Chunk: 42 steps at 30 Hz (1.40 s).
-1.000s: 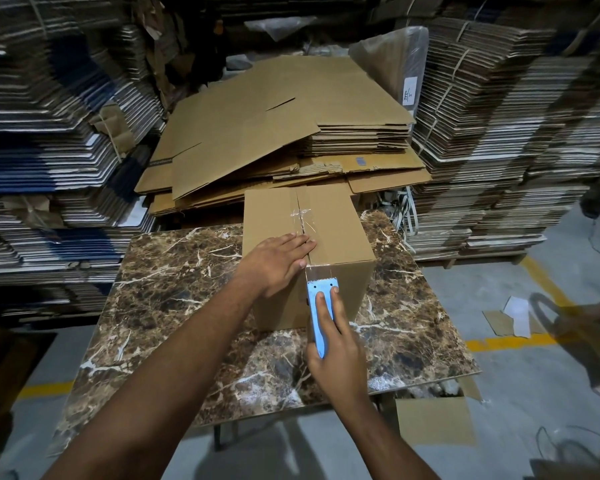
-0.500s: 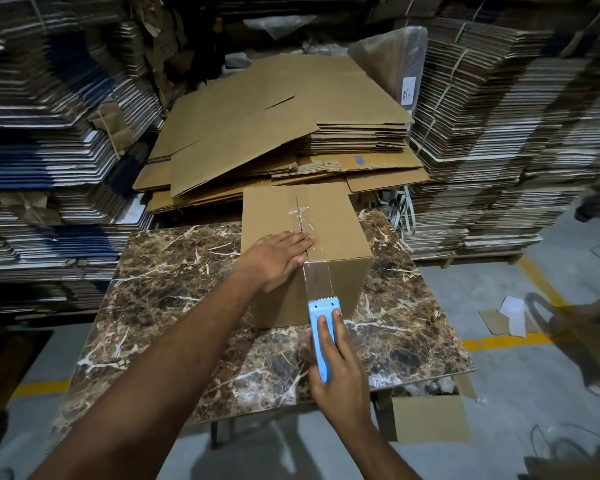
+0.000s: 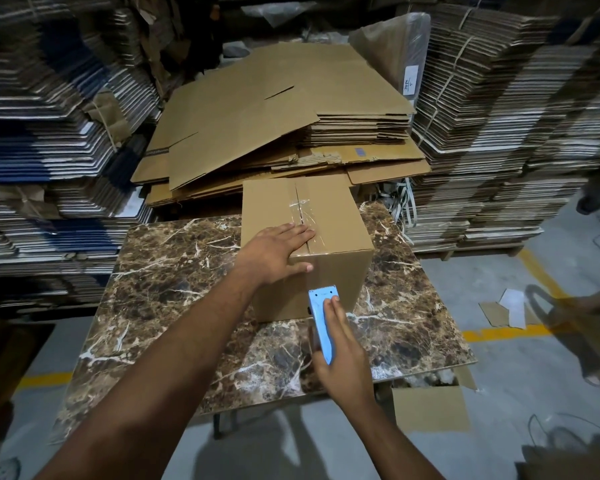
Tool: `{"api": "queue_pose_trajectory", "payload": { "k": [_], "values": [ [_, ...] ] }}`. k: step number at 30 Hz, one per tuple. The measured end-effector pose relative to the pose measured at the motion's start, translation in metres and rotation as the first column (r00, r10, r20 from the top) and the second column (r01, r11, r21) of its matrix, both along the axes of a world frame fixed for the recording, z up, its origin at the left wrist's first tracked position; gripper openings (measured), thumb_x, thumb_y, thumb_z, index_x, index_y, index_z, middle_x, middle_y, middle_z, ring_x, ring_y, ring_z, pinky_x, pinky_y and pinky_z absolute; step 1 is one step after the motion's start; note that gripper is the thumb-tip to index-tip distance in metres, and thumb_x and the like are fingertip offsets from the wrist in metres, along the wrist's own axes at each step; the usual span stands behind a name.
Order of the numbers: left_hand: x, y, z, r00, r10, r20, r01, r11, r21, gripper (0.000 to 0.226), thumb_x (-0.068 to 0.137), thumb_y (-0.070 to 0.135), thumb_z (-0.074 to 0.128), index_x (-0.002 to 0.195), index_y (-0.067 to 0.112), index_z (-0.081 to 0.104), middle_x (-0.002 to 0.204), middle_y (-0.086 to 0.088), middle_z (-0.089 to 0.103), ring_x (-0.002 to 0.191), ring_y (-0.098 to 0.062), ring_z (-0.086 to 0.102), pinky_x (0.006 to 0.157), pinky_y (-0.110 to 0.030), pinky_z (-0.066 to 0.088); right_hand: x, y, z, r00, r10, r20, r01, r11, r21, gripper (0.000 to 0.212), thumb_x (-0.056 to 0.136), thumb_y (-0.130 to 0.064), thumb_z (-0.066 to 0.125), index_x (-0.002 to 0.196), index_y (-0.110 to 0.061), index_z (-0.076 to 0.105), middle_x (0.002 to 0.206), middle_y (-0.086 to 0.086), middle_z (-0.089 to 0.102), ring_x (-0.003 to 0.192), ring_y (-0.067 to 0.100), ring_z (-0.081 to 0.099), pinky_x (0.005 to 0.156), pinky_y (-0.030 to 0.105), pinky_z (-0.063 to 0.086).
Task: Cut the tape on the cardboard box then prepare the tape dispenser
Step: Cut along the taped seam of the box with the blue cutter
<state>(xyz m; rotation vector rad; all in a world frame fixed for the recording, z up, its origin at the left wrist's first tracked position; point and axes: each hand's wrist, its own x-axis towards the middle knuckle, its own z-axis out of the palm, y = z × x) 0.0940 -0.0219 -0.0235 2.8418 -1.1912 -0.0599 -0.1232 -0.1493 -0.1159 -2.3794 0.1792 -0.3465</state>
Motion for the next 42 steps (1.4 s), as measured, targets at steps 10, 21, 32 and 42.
{"api": "queue_pose_trajectory", "payload": {
  "k": [10,21,32,42],
  "values": [
    [-0.016,-0.019,-0.012,0.981,0.16,0.11,-0.149,0.983,-0.109,0.086,0.073,0.087,0.046,0.143,0.039,0.037,0.161,0.012,0.035,0.15,-0.017,0.032,0.122,-0.043,0.026,0.004,-0.01,-0.007,1.0,0.009,-0.014,-0.01,1.0,-0.025,0.096,0.08,-0.015,0.059,0.157,-0.041,0.008,0.166,-0.023,0.008,0.121,0.014,0.06,0.082,0.027,0.059],
    [-0.017,-0.02,-0.012,0.975,0.179,0.129,-0.159,0.976,-0.148,0.078,0.079,0.079,0.052,0.144,0.038,0.04,0.159,0.014,0.039,0.149,-0.017,0.034,0.121,-0.042,0.029,0.024,-0.008,0.01,0.997,-0.048,-0.066,0.072,0.902,0.426,0.081,0.076,-0.002,0.058,0.146,-0.041,0.044,0.155,-0.023,0.038,0.119,-0.015,0.054,0.086,0.013,0.053],
    [-0.018,-0.021,-0.011,0.972,0.177,0.152,-0.154,0.976,-0.154,0.075,0.079,0.079,0.052,0.141,0.037,0.043,0.157,0.013,0.043,0.146,-0.019,0.039,0.118,-0.044,0.034,0.048,-0.038,0.032,0.971,0.067,-0.229,0.026,0.924,0.38,0.068,0.078,-0.016,0.069,0.141,-0.038,0.053,0.148,-0.021,0.048,0.12,0.002,0.056,0.091,0.015,0.043],
    [-0.022,-0.02,-0.01,0.966,0.176,0.188,-0.155,0.98,-0.122,0.086,0.072,0.074,0.066,0.145,0.037,0.038,0.158,0.011,0.041,0.145,-0.02,0.04,0.12,-0.043,0.032,0.015,-0.034,-0.003,0.957,0.038,-0.289,0.057,0.947,0.315,0.068,0.079,-0.016,0.06,0.144,-0.034,0.051,0.154,-0.016,0.042,0.115,0.013,0.065,0.089,0.024,0.052]
  ]
}}
